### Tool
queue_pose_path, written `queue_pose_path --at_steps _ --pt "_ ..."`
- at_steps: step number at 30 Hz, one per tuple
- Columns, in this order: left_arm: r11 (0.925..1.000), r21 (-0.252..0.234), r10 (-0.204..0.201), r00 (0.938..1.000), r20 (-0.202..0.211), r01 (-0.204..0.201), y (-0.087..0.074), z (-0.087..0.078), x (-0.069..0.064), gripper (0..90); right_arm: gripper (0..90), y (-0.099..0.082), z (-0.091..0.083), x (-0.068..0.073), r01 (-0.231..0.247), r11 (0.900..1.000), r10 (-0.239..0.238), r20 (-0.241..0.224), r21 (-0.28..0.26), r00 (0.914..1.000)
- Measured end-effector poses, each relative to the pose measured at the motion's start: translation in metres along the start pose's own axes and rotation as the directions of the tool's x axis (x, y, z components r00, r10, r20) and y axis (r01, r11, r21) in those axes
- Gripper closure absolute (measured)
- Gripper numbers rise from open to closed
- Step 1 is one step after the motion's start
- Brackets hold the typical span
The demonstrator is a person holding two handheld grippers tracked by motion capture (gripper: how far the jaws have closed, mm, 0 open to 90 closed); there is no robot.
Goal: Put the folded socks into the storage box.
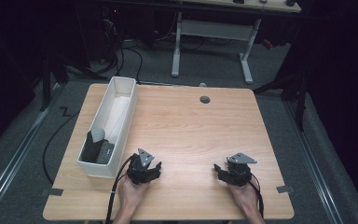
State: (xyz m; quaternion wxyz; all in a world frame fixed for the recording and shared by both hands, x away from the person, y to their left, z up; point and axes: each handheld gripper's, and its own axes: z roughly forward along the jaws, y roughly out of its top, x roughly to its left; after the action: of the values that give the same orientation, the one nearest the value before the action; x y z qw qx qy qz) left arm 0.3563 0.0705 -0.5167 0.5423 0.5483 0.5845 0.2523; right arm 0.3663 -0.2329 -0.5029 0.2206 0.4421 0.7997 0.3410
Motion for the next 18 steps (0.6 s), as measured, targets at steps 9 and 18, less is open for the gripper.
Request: queue_pose_path --at_steps 9,18 --pt "0.9981 0.041 -0.044 0.9987 -0.026 0.045 0.0024 0.0033 0.0062 29.1 34.0 -0.0003 0.0007 -0.0029 -0.029 0.9994 0.029 -0.019 0.017 0.9994" --pt "0.998 0.041 -0.046 0.9986 -0.027 0.047 0.0025 0.0033 0.0063 28.6 34.0 -0.0004 0.0007 -0.0031 -0.028 0.9995 0.028 -0.019 0.016 0.9994"
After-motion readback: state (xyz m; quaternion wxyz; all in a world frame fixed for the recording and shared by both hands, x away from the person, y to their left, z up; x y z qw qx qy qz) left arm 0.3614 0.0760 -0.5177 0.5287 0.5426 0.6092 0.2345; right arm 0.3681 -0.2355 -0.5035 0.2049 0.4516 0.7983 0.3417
